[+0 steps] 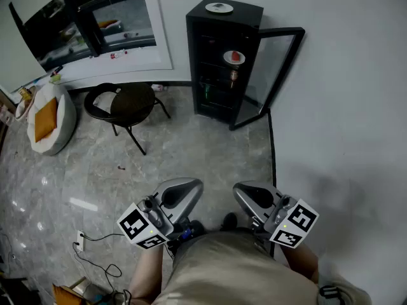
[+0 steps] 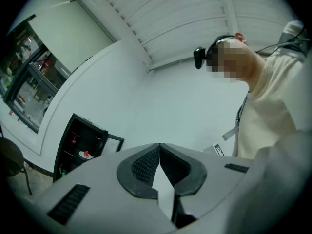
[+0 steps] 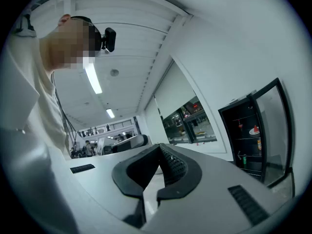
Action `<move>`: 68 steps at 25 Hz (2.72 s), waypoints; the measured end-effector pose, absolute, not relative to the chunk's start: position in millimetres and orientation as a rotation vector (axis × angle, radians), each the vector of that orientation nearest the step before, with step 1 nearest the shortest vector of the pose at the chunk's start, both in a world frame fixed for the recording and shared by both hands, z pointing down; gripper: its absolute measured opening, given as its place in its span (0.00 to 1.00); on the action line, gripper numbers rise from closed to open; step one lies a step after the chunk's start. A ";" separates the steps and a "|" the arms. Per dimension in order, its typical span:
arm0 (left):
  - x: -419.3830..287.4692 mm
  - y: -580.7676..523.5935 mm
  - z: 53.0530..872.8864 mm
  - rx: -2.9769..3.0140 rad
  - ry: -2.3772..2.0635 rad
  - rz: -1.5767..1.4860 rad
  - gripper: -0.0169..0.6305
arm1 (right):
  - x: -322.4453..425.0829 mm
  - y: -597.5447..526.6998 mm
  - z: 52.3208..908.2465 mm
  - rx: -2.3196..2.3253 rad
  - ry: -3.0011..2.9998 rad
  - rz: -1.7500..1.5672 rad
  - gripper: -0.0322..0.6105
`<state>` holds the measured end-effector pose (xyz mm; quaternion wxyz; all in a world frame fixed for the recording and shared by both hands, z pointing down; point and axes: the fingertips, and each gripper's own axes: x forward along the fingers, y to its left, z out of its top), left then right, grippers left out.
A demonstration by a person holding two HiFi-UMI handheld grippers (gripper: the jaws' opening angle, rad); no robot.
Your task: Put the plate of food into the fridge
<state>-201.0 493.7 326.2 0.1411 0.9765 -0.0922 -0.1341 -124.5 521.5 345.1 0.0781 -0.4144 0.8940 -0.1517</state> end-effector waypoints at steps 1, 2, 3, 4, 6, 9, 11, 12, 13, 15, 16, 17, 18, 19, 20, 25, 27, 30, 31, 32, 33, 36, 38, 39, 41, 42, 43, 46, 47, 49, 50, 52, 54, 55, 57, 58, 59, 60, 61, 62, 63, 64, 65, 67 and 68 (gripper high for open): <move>-199.8 497.3 325.5 2.836 -0.255 -0.380 0.04 | -125.6 523.1 346.3 -1.240 2.678 -0.456 0.08; -198.9 500.4 324.8 2.848 -0.246 -0.376 0.04 | -126.3 524.6 347.5 -1.239 2.679 -0.458 0.08; -198.3 502.6 324.1 2.853 -0.244 -0.376 0.04 | -126.0 526.0 348.6 -1.239 2.679 -0.461 0.08; -198.2 503.6 323.3 2.852 -0.249 -0.381 0.04 | -124.9 527.1 349.4 -1.241 2.679 -0.464 0.08; -199.6 502.3 321.5 2.844 -0.274 -0.391 0.04 | -121.7 528.5 350.2 -1.251 2.682 -0.468 0.08; -203.3 496.3 321.4 2.854 -0.336 -0.373 0.04 | -120.0 530.4 351.0 -1.269 2.698 -0.450 0.08; -203.6 491.9 323.6 2.871 -0.381 -0.348 0.04 | -118.3 531.4 351.4 -1.264 2.697 -0.443 0.08; -202.2 489.9 325.2 2.880 -0.400 -0.333 0.04 | -116.4 531.5 352.0 -1.262 2.696 -0.443 0.08; -200.0 488.1 326.6 2.890 -0.417 -0.316 0.04 | -113.9 531.1 352.7 -1.264 2.700 -0.441 0.08; -194.4 485.2 328.1 2.910 -0.439 -0.287 0.04 | -108.4 529.8 352.6 -1.279 2.721 -0.412 0.08; -190.8 484.1 328.2 2.917 -0.445 -0.280 0.04 | -105.1 529.1 351.7 -1.289 2.735 -0.389 0.08; -186.2 483.0 328.1 2.923 -0.444 -0.277 0.04 | -101.1 528.4 350.4 -1.298 2.746 -0.367 0.08; -180.3 481.8 327.9 2.931 -0.438 -0.274 0.04 | -96.5 527.5 348.7 -1.303 2.754 -0.347 0.08; -173.3 479.9 327.5 2.943 -0.427 -0.270 0.04 | -91.4 526.3 346.6 -1.305 2.758 -0.330 0.08; -165.2 477.0 326.8 2.960 -0.413 -0.262 0.04 | -86.4 524.8 344.1 -1.305 2.762 -0.313 0.08; -125.9 459.1 330.2 3.025 -0.390 -0.177 0.04 | -69.5 519.9 345.8 -1.257 2.822 -0.271 0.08; -114.9 454.9 332.3 3.025 -0.413 -0.158 0.04 | -60.7 517.8 351.9 -1.222 2.836 -0.293 0.08; -99.8 459.0 331.8 2.997 -0.421 -0.160 0.04 | -40.3 514.7 358.8 -1.210 2.822 -0.333 0.08; -97.3 461.7 332.6 2.983 -0.419 -0.157 0.04 | -34.6 513.4 361.5 -1.213 2.814 -0.348 0.08; -97.0 464.8 334.0 2.968 -0.418 -0.150 0.04 | -30.8 512.1 364.3 -1.215 2.808 -0.363 0.08; -98.6 468.5 335.6 2.954 -0.419 -0.141 0.04 | -29.1 511.3 366.9 -1.211 2.808 -0.376 0.08; -107.7 476.8 340.3 2.929 -0.450 -0.113 0.04 | -28.5 509.9 372.1 -1.185 2.833 -0.387 0.08; -112.6 472.9 341.7 2.921 -0.496 -0.106 0.04 | -27.1 505.9 373.1 -1.165 2.842 -0.379 0.08; -114.1 469.5 341.0 2.917 -0.513 -0.111 0.04 | -27.2 504.1 373.3 -1.145 2.844 -0.382 0.08; -114.3 463.7 336.2 2.910 -0.516 -0.141 0.04 | -31.2 503.1 373.0 -1.077 2.857 -0.409 0.08; -113.5 462.2 333.1 2.905 -0.507 -0.164 0.04 | -34.0 503.6 372.1 -1.041 2.863 -0.426 0.08; -112.9 461.4 330.3 2.901 -0.497 -0.189 0.04 | -36.5 504.2 370.6 -1.014 2.865 -0.435 0.08; -111.5 457.8 330.1 2.896 -0.479 -0.228 0.04 | -40.1 501.9 366.1 -0.998 2.866 -0.411 0.08; -110.3 455.4 332.7 2.895 -0.471 -0.226 0.04 | -39.8 500.1 365.3 -1.007 2.865 -0.400 0.08; -107.1 449.8 336.7 2.888 -0.448 -0.228 0.04 | -39.2 496.6 364.6 -1.030 2.864 -0.382 0.08; -106.3 446.8 337.3 2.888 -0.439 -0.234 0.04 | -39.7 494.8 364.5 -1.043 2.866 -0.374 0.08; -106.6 440.0 337.8 2.892 -0.425 -0.251 0.04 | -42.2 489.7 365.4 -1.067 2.874 -0.359 0.08; -108.0 431.7 339.9 2.891 -0.408 -0.264 0.04 | -45.9 482.1 367.0 -1.077 2.879 -0.363 0.08; -109.2 426.8 341.5 2.889 -0.400 -0.266 0.04 | -48.2 477.3 367.8 -1.075 2.881 -0.371 0.08; -113.9 416.6 343.8 2.891 -0.389 -0.270 0.04 | -54.8 466.0 368.4 -1.070 2.887 -0.384 0.08; -118.3 411.7 343.9 2.895 -0.386 -0.272 0.04 | -59.7 459.9 368.3 -1.070 2.892 -0.383 0.08; -124.4 406.7 343.5 2.901 -0.387 -0.276 0.04 | -65.8 453.7 367.6 -1.069 2.898 -0.377 0.08; -131.9 400.9 342.4 2.906 -0.392 -0.281 0.04 | -73.2 447.2 366.0 -1.067 2.903 -0.369 0.08; -140.3 393.9 340.7 2.910 -0.399 -0.289 0.04 | -81.3 439.8 363.6 -1.062 2.908 -0.359 0.08; -148.9 385.6 338.9 2.912 -0.407 -0.299 0.04 | -89.7 431.6 360.7 -1.057 2.912 -0.349 0.08; -157.0 376.4 337.6 2.912 -0.415 -0.311 0.04 | -97.5 422.7 358.0 -1.055 2.917 -0.341 0.08; -164.4 367.0 337.6 2.909 -0.424 -0.322 0.04 | -104.4 414.2 356.4 -1.059 2.923 -0.336 0.08; -171.3 358.5 339.3 2.901 -0.435 -0.330 0.04 | -110.5 407.0 356.2 -1.066 2.929 -0.338 0.08; -184.7 343.5 345.0 2.880 -0.457 -0.342 0.04 | -121.2 395.7 357.7 -1.080 2.939 -0.350 0.08; -191.1 336.7 346.8 2.874 -0.467 -0.347 0.04 | -126.7 390.3 358.2 -1.083 2.944 -0.355 0.08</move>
